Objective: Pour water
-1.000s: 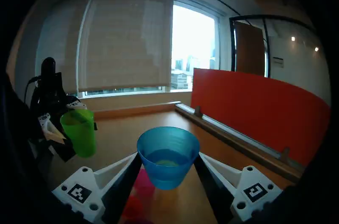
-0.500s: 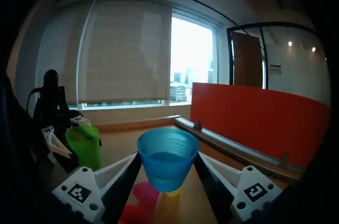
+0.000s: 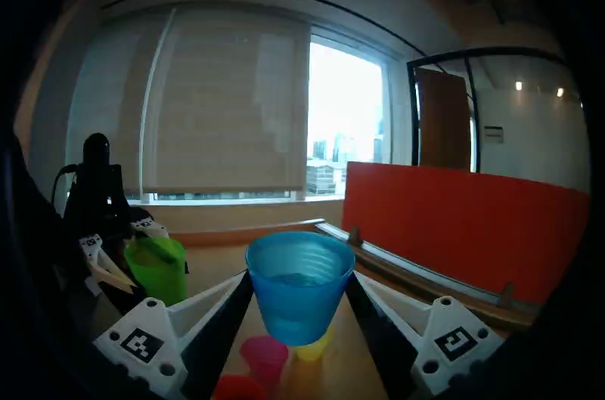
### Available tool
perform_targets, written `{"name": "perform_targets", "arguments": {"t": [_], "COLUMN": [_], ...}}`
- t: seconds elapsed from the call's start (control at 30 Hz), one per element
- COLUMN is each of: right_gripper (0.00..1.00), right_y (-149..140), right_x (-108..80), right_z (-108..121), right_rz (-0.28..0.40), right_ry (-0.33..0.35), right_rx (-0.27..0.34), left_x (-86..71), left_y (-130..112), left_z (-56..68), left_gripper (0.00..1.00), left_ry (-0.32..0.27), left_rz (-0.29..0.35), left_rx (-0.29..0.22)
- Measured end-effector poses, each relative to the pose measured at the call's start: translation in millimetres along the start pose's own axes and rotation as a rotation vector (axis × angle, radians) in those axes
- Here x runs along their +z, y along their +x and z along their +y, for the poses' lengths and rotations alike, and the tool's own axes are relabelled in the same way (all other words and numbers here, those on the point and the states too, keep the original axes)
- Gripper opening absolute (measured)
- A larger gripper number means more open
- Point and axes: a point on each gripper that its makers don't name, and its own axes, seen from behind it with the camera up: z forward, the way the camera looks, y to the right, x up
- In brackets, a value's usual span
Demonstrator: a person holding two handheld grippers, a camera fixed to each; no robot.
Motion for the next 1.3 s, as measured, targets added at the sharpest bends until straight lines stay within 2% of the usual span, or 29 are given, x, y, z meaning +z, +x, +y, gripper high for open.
{"name": "perform_targets", "arguments": {"t": [0.27,0.5,0.87,1.3], "right_gripper": [0.88,0.88,0.88,0.88], "right_y": [5.2,9.5,19.6,35.2], "right_x": [1.8,0.7,1.8,2.6], "right_z": [-1.9,-2.4,-12.9,-16.9], "right_rz": [0.003,0.002,-0.008,-0.006], "right_ry": [0.002,0.009,0.044,0.054], "right_rx": [-0.008,-0.048,-0.18,-0.32], "left_x": [0.9,1.5,2.8,3.7], "left_y": [-3.2,-7.9,-12.0,-14.3], "left_z": [0.3,2.3,5.5,8.4], "left_gripper": [0.82,0.82,0.82,0.82], "left_ry": [-0.007,-0.018,-0.028,-0.036], "left_rz": [-0.009,-0.021,-0.03,-0.029], "left_rx": [0.001,0.003,-0.002,-0.009]}}
